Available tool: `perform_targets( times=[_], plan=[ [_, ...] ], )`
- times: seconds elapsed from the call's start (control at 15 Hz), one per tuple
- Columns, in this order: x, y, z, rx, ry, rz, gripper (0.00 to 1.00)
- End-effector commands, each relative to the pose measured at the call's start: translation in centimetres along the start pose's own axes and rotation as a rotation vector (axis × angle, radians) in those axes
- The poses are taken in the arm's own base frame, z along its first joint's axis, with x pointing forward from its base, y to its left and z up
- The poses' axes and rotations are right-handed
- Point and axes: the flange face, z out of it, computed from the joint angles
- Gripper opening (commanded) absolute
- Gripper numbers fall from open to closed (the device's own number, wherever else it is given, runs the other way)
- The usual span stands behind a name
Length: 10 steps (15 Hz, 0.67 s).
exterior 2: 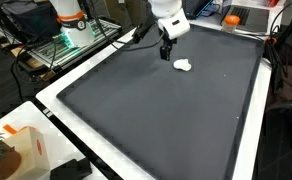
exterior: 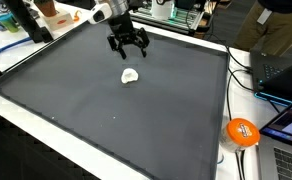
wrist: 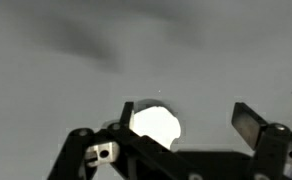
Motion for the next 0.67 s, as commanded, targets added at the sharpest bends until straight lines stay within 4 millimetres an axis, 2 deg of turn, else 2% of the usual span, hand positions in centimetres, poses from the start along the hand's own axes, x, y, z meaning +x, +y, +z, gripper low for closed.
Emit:
perform_targets(
  times=[0.0, 0.2, 0.4, 0.6],
  plan=[
    [0.8, 3.5, 1.0, 0.069, 0.044, 0.016, 1.0],
    [1.4, 4.5, 1.9, 0.089, 0.061, 0.016, 0.97],
    [2.4, 4.1, 2.7, 0.073, 0.071, 0.0, 0.86],
    [3.1, 3.6, 3.3, 0.063, 0.073, -0.012, 0.83]
  ],
)
